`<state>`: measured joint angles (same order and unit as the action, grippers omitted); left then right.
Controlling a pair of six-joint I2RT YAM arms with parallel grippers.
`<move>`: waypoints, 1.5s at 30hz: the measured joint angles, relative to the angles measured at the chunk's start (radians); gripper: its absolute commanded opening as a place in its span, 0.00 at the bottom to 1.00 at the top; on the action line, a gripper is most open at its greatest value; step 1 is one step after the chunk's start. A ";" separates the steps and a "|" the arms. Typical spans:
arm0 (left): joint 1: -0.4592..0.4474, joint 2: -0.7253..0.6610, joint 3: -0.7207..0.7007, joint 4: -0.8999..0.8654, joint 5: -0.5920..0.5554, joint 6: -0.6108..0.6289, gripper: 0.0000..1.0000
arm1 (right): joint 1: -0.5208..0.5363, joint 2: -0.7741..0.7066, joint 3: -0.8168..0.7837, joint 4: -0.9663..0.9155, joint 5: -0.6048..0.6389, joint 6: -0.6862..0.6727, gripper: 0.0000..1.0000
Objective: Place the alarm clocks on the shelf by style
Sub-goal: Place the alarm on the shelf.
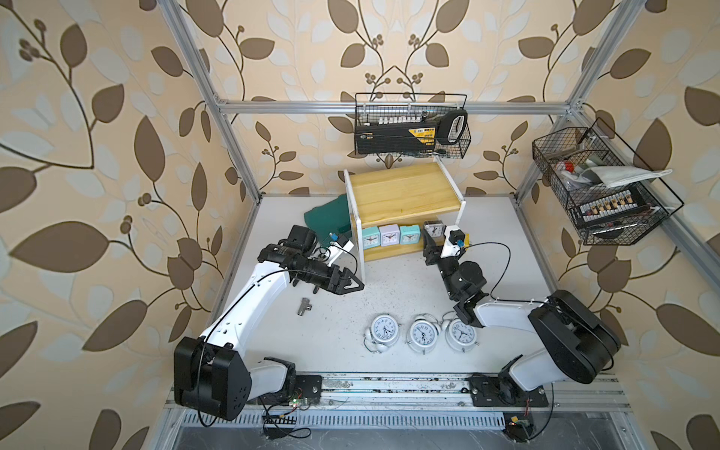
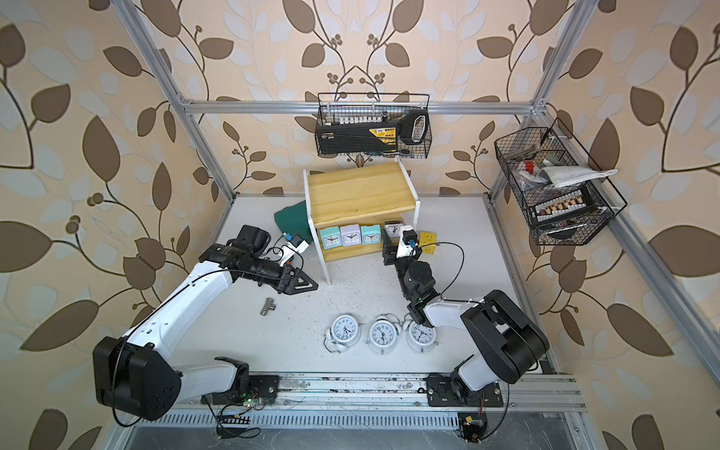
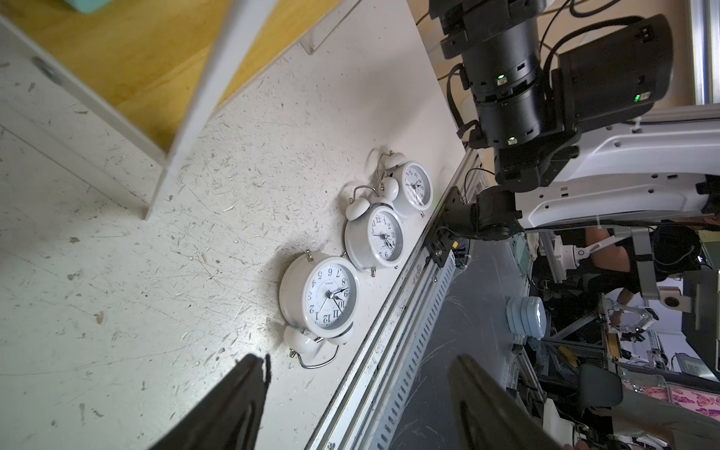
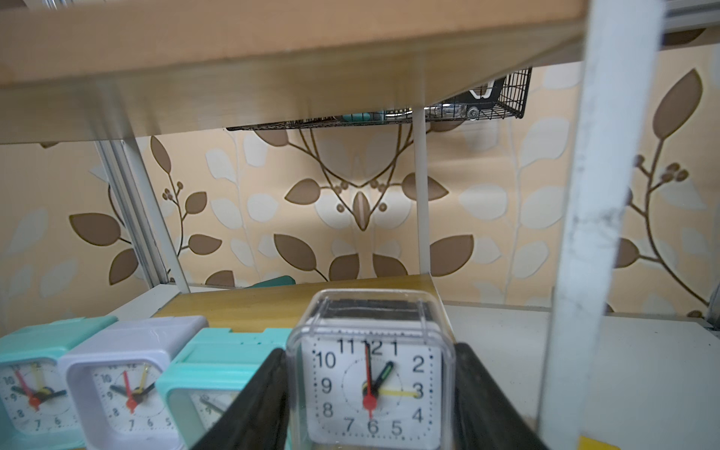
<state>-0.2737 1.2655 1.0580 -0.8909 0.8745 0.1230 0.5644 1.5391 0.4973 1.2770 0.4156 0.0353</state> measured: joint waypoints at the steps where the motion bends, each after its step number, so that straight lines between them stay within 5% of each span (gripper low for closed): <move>1: 0.000 0.000 0.000 0.000 0.000 0.001 0.77 | 0.000 0.008 0.000 0.007 0.003 -0.003 0.40; 21: 0.020 0.000 0.000 -0.003 0.026 0.008 0.78 | 0.000 0.132 0.019 0.107 0.042 -0.043 0.44; 36: 0.026 0.000 0.000 -0.005 0.030 0.010 0.78 | 0.000 0.134 0.021 0.109 0.045 -0.063 0.70; 45: 0.027 0.000 0.000 -0.005 0.043 0.010 0.78 | 0.000 0.103 0.015 0.111 0.044 -0.063 0.74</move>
<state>-0.2470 1.2655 1.0580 -0.8955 0.9180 0.1329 0.5644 1.6421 0.5121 1.3884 0.4599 -0.0277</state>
